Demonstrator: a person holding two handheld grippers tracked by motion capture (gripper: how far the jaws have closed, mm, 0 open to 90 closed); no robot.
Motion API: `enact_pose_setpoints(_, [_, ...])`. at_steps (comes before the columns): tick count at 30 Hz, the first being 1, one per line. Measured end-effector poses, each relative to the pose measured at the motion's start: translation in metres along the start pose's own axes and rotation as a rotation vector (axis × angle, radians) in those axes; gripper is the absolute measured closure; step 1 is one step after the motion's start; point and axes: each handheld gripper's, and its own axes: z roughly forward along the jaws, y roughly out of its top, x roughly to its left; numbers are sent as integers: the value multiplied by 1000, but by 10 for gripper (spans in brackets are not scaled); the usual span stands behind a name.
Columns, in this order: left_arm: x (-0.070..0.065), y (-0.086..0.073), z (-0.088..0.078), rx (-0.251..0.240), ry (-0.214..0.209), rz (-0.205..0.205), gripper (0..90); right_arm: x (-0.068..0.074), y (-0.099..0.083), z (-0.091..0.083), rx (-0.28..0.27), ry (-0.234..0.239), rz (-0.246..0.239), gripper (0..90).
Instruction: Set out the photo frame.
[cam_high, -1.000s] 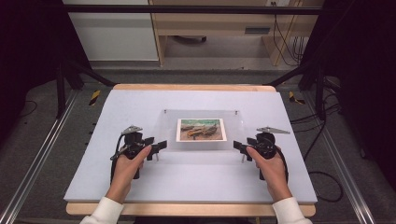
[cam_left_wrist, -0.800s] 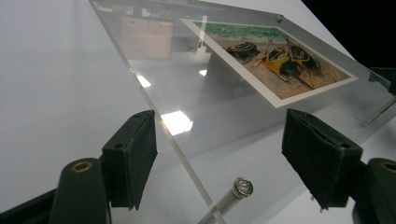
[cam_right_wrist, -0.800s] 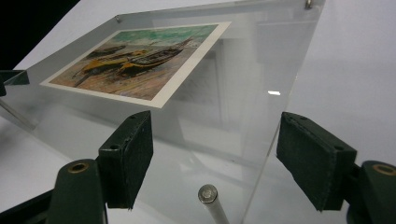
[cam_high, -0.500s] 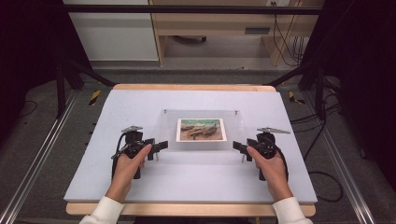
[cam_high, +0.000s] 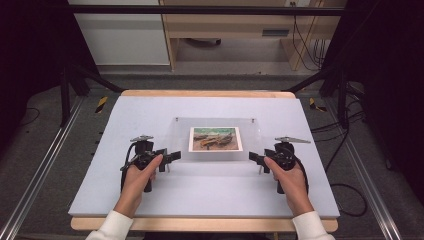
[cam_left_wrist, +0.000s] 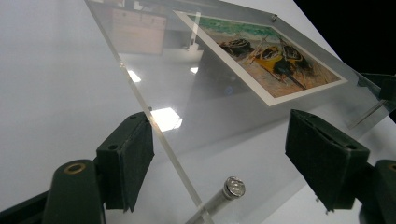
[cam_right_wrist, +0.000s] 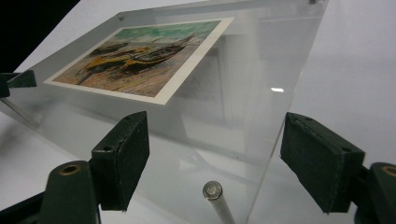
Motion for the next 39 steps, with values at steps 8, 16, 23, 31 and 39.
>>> enact_pose_setpoints(8, [-1,-1,3,6,-17,-5,211,-1,-1,1,1,8,21,230])
enact_pose_setpoints(16, [-1,-1,3,4,-18,-4,206,-3,-2,2,0,21,40,223])
enact_pose_setpoints(23, [0,-1,3,4,-22,-4,205,-4,-4,2,3,48,63,225])
enact_pose_setpoints(31, [1,-1,4,4,-28,4,204,-4,-3,4,7,61,72,220])
enact_pose_setpoints(39, [4,0,2,-3,-27,-2,244,-4,-3,6,6,51,70,235])
